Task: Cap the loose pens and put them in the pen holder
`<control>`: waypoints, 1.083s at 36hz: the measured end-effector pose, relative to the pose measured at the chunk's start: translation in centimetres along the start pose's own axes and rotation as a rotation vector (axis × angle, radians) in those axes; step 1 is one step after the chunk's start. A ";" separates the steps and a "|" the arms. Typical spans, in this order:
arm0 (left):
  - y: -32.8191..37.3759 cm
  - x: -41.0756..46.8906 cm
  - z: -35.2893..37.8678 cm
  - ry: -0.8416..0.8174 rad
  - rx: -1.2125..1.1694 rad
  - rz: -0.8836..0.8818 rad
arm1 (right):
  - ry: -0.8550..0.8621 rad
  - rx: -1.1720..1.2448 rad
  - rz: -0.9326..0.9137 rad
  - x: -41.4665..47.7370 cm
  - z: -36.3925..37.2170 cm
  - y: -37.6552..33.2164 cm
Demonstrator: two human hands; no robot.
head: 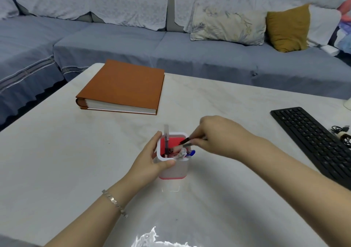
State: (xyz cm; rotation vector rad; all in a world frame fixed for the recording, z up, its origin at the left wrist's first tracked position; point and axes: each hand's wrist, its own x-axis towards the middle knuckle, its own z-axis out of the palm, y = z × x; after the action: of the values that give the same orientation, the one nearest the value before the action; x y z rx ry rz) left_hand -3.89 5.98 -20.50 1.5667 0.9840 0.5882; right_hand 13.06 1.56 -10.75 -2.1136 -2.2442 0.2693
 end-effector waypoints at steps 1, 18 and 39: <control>0.1 0.0 0.0 0.002 -0.008 -0.003 | -0.017 -0.002 -0.013 0.6 0.4 -0.2; -0.9 -0.3 0.2 0.121 -0.137 0.052 | 0.188 0.867 0.276 -2.1 11.0 0.8; 1.7 8.3 -3.2 0.022 -0.149 -0.013 | 0.230 0.987 0.344 6.9 9.6 0.2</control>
State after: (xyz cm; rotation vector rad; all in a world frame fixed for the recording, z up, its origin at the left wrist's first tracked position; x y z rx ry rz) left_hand -1.67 14.68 -19.28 1.4240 0.9444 0.6563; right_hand 11.38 7.50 -20.78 -1.7770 -1.1811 0.8692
